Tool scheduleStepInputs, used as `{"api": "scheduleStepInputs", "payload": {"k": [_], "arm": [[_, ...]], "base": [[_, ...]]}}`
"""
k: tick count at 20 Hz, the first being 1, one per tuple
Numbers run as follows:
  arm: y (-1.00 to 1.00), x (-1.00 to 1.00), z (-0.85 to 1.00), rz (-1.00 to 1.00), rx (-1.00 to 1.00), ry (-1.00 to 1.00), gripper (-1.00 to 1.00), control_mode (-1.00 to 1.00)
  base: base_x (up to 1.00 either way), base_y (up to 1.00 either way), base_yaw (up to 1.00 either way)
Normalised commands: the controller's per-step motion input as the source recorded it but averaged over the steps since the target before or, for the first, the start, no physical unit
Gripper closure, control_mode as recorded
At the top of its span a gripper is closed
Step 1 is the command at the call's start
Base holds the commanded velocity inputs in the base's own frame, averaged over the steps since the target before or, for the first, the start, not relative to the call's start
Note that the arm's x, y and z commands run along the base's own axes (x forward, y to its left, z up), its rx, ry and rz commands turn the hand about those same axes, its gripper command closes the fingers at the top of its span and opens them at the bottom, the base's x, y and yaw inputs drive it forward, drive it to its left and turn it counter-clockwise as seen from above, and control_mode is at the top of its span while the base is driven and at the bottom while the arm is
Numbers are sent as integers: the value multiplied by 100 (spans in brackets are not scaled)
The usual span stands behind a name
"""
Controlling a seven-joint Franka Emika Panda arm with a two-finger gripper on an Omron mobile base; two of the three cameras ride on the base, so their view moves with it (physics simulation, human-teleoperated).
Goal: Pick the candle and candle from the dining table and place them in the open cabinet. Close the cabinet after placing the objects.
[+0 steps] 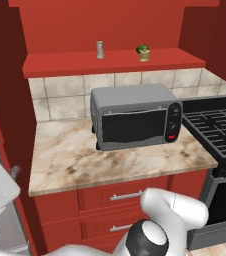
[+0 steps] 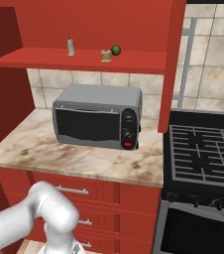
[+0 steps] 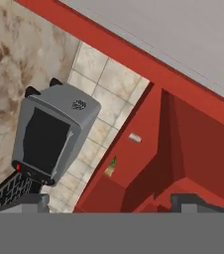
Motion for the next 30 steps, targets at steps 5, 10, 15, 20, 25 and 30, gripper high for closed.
{"api": "scheduleStepInputs", "payload": {"k": [5, 10, 15, 20, 25, 30], "arm": [[29, 0, 14, -1, 2, 0, -100, -100], [20, 29, 22, -3, 3, 0, -100, -100], [6, 46, 14, -5, 5, 0, -100, -100], [0, 47, 1, -3, 8, 0, -100, -100], [-24, 13, 18, -4, 8, 0, -100, -100], [-59, 0, 29, -5, 12, 0, -100, -100]], "base": [[0, 0, 0], [0, 0, 0], [0, 0, 0], [0, 0, 0], [0, 0, 0], [0, 0, 0]]}}
